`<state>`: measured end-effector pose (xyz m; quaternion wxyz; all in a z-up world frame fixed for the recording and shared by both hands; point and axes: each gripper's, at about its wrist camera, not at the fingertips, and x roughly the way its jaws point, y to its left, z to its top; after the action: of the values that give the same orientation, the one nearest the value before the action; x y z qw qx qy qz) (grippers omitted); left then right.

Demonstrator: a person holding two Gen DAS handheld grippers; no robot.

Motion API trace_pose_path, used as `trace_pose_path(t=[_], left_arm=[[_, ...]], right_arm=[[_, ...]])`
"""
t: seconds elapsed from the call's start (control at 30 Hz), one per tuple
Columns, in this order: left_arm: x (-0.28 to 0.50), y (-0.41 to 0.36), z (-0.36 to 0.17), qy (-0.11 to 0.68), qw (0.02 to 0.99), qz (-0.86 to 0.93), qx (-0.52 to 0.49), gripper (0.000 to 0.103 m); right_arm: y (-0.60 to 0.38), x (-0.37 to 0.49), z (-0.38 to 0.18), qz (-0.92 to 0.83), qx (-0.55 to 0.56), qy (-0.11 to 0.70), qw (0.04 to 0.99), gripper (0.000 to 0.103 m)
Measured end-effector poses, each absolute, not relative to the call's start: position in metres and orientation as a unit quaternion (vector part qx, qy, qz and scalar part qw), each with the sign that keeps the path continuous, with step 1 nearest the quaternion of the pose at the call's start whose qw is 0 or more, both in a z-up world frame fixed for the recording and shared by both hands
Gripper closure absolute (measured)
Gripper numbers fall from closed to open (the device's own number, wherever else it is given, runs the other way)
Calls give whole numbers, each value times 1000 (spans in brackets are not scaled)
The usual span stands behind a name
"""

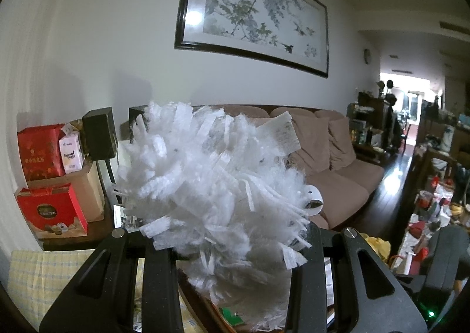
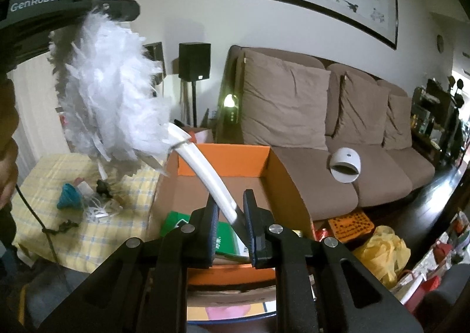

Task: Organize objects

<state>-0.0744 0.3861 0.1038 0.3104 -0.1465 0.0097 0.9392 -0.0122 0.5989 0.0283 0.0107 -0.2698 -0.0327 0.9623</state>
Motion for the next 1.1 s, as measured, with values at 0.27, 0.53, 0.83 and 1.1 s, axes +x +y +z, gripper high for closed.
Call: trace_pose_path(t=[0.27, 0.53, 0.83, 1.1], left_arm=[[-86, 386, 94, 2, 317, 934, -165, 71], [-85, 390, 97, 2, 318, 933, -167, 71], [-87, 392, 99, 2, 322, 929, -180, 71], [-90, 396, 98, 5, 324, 927, -188, 71]], right_arm=[[602, -17, 23, 959, -280, -33, 11, 89], [603, -18, 22, 959, -281, -32, 8, 89], [603, -19, 21, 959, -281, -32, 9, 89], [605, -19, 21, 959, -282, -30, 11, 89]])
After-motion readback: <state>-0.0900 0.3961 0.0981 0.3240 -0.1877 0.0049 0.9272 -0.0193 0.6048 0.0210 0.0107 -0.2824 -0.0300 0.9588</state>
